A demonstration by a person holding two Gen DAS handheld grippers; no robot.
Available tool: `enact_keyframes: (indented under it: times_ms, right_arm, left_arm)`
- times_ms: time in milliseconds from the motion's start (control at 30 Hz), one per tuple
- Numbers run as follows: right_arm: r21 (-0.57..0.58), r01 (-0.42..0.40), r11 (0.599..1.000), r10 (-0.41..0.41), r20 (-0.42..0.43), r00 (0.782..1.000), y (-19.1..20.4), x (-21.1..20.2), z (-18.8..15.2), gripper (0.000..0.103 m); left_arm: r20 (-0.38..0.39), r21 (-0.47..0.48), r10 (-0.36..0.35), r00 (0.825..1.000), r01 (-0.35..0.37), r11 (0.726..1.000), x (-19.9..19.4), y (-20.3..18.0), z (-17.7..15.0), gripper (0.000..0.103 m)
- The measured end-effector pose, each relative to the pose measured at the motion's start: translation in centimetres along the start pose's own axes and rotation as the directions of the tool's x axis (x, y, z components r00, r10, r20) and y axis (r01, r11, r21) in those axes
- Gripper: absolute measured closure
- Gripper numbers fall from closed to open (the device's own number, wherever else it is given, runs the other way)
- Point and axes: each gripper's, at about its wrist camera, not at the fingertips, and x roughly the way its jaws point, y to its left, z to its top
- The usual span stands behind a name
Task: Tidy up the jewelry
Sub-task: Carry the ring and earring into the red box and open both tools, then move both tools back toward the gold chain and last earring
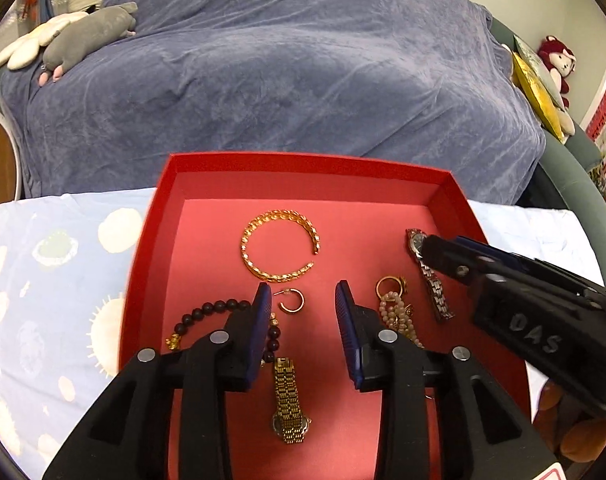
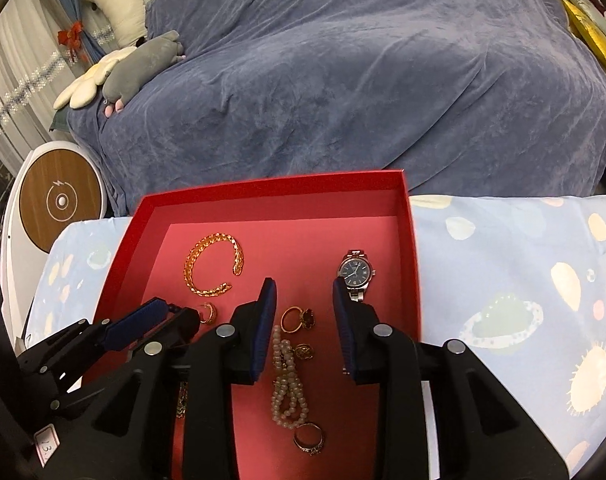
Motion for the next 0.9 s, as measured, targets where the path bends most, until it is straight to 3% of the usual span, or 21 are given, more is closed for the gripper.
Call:
enact_keyframes:
  times_ms: [233, 400, 600, 900]
  right_arm:
    - [-0.043, -0.014, 0.999, 0.018, 0.09, 0.996, 0.2, -10.0, -4.0, 0.067]
    - [-0.097, 0.029, 0.995, -0.019, 0.096, 0.995, 0.9, -14.0, -10.3, 0.067]
    - [-0.12, 0.038, 0.992, -0.035, 0.02, 0.999, 1.9, -12.6, -15.9, 0.064]
    - [-0.195, 0.063, 0.979, -0.068, -0.022, 0.997, 3.6, -8.0, -17.2, 0.065]
  left_arm:
    - [0.093, -0.015, 0.034, 0.995, -0.033, 0.999, -7.7, 1.7, -2.4, 0.063]
    - [0.101, -0.008, 0.083, 0.991, -0.083, 0.997, -12.3, 3.0, -6.8, 0.06]
    - [0.094, -0.021, 0.1, 0.99, -0.099, 0.995, -14.5, 4.2, -12.1, 0.06]
    - [0.053, 0.03, 0.076, 0.996, -0.077, 0.997, -12.5, 3.7, -14.7, 0.06]
